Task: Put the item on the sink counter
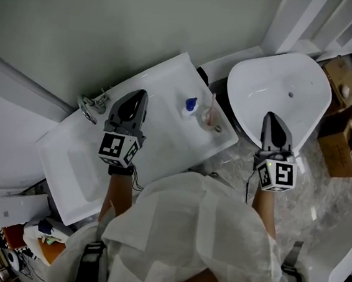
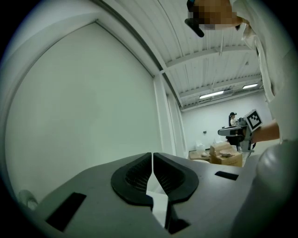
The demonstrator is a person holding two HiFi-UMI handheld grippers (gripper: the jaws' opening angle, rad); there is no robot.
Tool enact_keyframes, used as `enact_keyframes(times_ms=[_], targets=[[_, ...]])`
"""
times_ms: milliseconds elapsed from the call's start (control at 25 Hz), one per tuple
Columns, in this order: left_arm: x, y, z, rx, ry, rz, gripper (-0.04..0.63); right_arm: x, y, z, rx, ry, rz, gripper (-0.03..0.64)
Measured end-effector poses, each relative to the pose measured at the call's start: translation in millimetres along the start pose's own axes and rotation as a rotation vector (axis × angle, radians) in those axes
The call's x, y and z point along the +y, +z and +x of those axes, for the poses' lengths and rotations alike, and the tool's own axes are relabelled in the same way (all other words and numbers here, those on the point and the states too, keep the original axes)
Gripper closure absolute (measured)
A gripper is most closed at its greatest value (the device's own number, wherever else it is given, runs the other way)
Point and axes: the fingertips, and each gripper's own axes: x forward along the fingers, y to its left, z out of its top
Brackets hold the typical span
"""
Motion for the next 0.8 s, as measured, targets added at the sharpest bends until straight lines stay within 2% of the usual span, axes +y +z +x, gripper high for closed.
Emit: enact_keyframes(times_ms=[240, 800], targets=[[6, 1, -6, 0.006, 0.03, 0.002, 0.569, -2, 6, -4, -0.008, -0.004, -0.031, 0.607], [14, 3, -13, -0.004, 0.046, -0.017, 0.569, -6, 7, -5, 0.005, -0.002, -0.053, 0.607]])
